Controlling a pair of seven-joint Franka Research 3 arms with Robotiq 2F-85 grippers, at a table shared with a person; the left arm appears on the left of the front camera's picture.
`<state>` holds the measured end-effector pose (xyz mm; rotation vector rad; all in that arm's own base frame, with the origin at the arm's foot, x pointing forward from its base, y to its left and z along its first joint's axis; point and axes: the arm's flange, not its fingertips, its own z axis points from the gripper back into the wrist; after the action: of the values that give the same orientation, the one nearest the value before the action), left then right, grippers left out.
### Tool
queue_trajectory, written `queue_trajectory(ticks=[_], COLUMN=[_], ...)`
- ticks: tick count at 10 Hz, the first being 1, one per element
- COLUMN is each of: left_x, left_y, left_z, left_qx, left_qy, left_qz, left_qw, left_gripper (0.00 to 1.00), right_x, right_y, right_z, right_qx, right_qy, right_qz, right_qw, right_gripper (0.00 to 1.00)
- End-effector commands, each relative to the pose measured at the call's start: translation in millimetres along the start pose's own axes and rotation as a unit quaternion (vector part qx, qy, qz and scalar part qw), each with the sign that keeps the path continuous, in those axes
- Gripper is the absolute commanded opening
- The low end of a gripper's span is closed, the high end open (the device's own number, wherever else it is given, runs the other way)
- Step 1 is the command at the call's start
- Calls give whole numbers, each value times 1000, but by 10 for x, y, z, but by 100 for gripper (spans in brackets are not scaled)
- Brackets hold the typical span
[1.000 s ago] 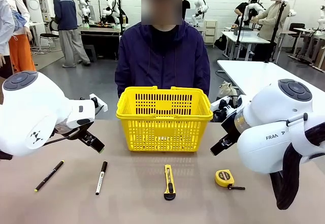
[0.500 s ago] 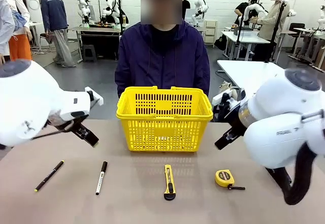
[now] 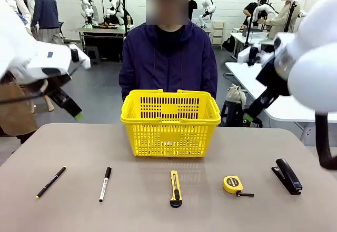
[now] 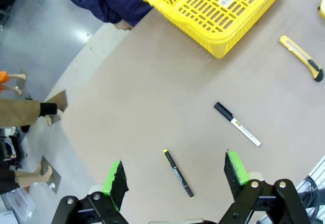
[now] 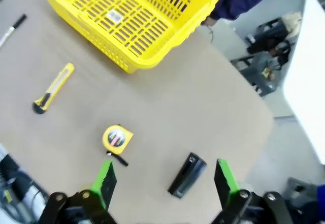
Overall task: Place the items the person wants into the basket.
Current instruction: Pick up the item the person points to and place it in the Market Basket.
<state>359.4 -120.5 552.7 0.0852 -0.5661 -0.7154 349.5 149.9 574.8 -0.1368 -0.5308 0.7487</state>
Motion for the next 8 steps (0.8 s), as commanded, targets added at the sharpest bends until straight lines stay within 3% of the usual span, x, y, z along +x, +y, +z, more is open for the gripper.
queue_trajectory(ticks=[1, 3, 4, 8], left_x=[131, 125, 161, 161], left_y=[6, -46, 14, 14], left_z=[272, 380, 375, 375], left_qx=[15, 37, 9, 9], left_qy=[4, -8, -7, -7], left_qz=[-13, -6, -8, -8], left_qw=[1000, 999, 1000, 1000], left_gripper=[100, 100, 100, 100], right_x=[281, 276, 243, 284], right_y=[-34, 26, -6, -3], right_z=[204, 174, 332, 341], right_qx=[-7, -22, 0, -4], right_qy=[29, 46, 18, 25], right_qz=[29, 34, 16, 21], right_qw=[999, 998, 1000, 999], right_gripper=[100, 100, 100, 100])
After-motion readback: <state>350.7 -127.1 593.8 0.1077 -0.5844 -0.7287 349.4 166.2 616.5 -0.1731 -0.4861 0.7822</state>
